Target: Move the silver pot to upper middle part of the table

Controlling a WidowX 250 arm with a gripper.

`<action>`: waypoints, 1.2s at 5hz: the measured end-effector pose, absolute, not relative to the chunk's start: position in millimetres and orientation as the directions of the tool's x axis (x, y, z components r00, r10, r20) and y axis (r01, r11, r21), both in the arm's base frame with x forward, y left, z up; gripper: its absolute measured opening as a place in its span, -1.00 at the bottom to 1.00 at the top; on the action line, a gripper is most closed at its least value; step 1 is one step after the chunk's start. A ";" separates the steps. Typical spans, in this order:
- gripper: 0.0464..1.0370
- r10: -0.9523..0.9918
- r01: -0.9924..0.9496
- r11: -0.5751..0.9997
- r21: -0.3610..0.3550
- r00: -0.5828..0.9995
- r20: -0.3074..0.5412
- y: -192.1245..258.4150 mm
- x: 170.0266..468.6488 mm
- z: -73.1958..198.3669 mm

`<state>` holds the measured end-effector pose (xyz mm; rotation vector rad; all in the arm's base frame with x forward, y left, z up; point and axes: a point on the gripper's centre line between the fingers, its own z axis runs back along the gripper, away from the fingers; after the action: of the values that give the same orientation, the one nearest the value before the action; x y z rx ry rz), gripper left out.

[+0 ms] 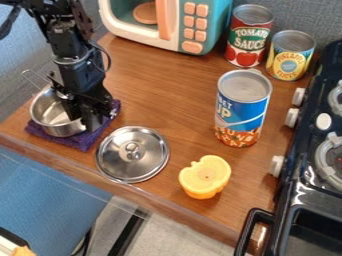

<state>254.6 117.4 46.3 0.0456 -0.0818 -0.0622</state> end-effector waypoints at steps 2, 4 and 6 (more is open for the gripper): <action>-0.93 -0.089 0.085 0.995 0.045 0.991 0.097 104.6 261.8 60.7; -0.93 -0.123 0.111 0.992 0.064 0.965 0.232 64.8 321.2 106.4; -0.93 -0.028 0.016 0.997 0.075 0.987 0.160 26.8 349.2 75.1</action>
<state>349.2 26.8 75.1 0.0741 -0.1614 -0.0221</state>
